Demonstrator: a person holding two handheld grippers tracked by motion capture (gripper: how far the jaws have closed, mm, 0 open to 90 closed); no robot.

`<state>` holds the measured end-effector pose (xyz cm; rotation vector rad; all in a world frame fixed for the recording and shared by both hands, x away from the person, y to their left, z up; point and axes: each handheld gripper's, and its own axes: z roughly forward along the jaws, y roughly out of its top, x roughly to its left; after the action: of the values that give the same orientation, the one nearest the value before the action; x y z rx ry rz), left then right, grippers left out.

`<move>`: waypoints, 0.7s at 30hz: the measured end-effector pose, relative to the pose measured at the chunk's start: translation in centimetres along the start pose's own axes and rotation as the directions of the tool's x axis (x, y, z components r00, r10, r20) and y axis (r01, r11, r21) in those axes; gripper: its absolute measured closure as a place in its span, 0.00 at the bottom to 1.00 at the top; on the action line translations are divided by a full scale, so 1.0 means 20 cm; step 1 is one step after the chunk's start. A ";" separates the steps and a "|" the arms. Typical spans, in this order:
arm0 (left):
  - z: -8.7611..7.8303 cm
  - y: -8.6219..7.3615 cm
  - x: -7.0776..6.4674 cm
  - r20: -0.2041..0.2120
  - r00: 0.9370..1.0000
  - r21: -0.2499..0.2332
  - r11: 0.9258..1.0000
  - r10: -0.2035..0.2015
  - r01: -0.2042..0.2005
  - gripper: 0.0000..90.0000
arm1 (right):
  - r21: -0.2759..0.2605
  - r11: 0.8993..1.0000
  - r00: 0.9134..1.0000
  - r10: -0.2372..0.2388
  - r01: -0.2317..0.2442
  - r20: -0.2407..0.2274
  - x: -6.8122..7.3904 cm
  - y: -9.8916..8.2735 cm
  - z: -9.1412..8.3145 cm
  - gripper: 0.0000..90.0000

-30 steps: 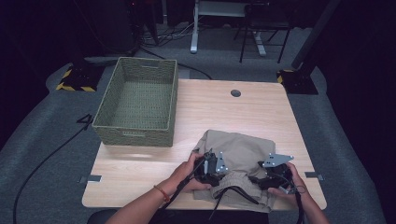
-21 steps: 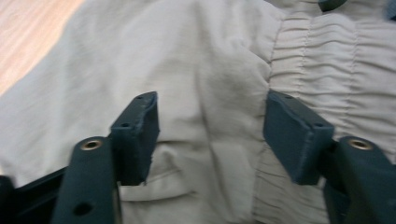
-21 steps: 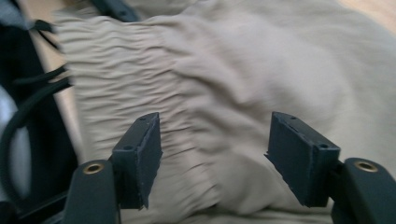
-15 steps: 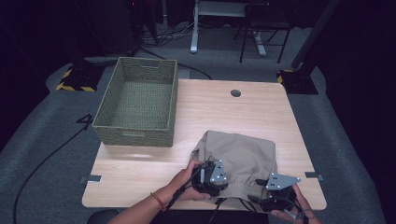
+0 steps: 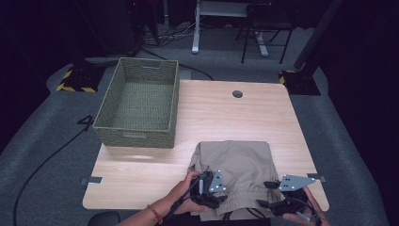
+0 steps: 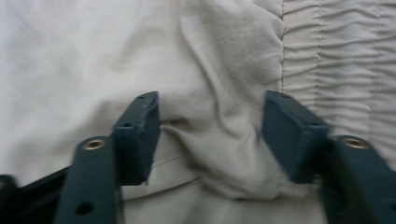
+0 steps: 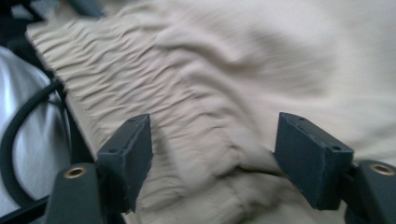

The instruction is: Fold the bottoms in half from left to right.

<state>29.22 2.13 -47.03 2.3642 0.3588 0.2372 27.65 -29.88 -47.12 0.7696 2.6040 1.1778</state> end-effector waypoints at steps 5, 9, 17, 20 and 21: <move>-0.15 -0.04 0.15 -0.103 0.989 -0.055 0.994 -0.102 0.097 0.29 | -0.084 0.996 0.994 0.025 -0.016 0.108 -0.10 0.08 -0.11 0.32; -0.15 -0.07 0.29 -0.164 0.972 -0.059 0.985 -0.170 0.163 0.26 | -0.072 0.997 0.983 0.039 -0.026 0.178 -0.23 0.18 -0.07 0.31; 0.01 -0.03 0.48 -0.216 0.948 -0.030 0.972 -0.232 0.231 0.20 | -0.004 0.991 0.972 0.133 -0.135 0.193 -0.54 0.30 0.23 0.27; 0.08 -0.01 0.53 -0.218 0.944 -0.015 0.968 -0.250 0.252 0.20 | 0.033 0.990 0.970 0.131 -0.141 0.205 -0.59 0.30 0.31 0.24; 0.10 -0.01 0.55 -0.225 0.941 -0.007 0.966 -0.253 0.258 0.20 | 0.042 0.987 0.969 0.140 -0.152 0.204 -0.60 0.29 0.33 0.24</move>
<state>40.08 4.43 -47.91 2.2870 0.7746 0.3789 42.50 -28.60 -47.76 1.0505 2.4594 1.0058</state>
